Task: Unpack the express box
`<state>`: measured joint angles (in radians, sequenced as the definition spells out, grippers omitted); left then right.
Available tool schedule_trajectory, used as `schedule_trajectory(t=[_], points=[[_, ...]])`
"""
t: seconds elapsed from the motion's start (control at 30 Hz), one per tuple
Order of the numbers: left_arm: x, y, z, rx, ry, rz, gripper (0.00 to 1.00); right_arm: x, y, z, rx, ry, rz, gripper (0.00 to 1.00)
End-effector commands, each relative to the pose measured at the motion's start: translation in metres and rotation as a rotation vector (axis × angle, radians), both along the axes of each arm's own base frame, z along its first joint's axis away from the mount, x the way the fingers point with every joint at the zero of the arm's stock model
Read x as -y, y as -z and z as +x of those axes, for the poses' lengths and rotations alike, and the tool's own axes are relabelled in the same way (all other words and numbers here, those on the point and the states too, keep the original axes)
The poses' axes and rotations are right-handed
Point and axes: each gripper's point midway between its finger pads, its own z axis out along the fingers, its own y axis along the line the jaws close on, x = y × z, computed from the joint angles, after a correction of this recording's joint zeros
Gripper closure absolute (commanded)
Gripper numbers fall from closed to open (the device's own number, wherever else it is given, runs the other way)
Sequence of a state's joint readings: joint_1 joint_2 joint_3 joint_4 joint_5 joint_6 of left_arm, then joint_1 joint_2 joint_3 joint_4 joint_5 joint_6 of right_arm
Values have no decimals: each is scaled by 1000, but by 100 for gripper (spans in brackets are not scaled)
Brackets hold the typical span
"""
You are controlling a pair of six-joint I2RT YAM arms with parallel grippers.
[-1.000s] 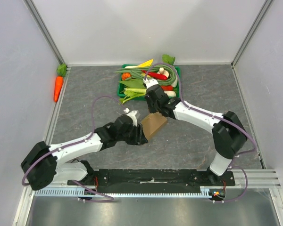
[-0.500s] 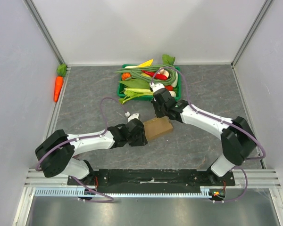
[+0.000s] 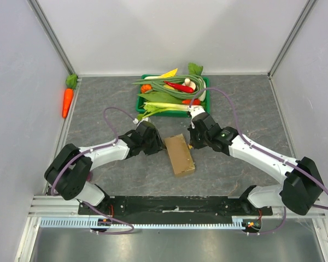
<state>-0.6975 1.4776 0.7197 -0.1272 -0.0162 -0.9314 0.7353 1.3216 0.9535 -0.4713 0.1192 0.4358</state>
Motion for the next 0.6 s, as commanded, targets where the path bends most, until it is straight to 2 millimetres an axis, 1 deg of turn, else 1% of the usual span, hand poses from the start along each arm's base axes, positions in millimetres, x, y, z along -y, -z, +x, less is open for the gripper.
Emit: schedule_trajectory(t=[0.0,0.07,0.13,0.2,0.23,0.27,0.37,0.4,0.43,0.53,0.57], points=[[28,-38,25,89,53,-112,44,5,-2,-4,-10,34,13,100],[27,-42,21,87,50,-131,42,6,-6,-2,-2,62,24,100],[24,-47,13,86,50,-158,39,8,-10,2,14,89,23,100],[26,-52,6,86,55,-204,36,8,-11,5,17,106,25,100],[24,-51,0,83,58,-218,35,8,-11,5,16,110,23,100],[26,-54,-2,91,65,-244,34,7,-11,5,13,113,30,100],[34,-52,-10,79,117,-297,32,5,-9,4,1,109,34,100],[35,-49,-10,72,119,-296,32,5,-8,4,-3,109,36,100],[35,-40,-10,51,113,-279,32,3,-7,3,-8,103,37,100],[38,-32,-10,23,117,-277,40,2,-7,2,-12,95,40,100],[41,-25,-12,-1,132,-282,49,1,-7,1,-17,90,46,100]])
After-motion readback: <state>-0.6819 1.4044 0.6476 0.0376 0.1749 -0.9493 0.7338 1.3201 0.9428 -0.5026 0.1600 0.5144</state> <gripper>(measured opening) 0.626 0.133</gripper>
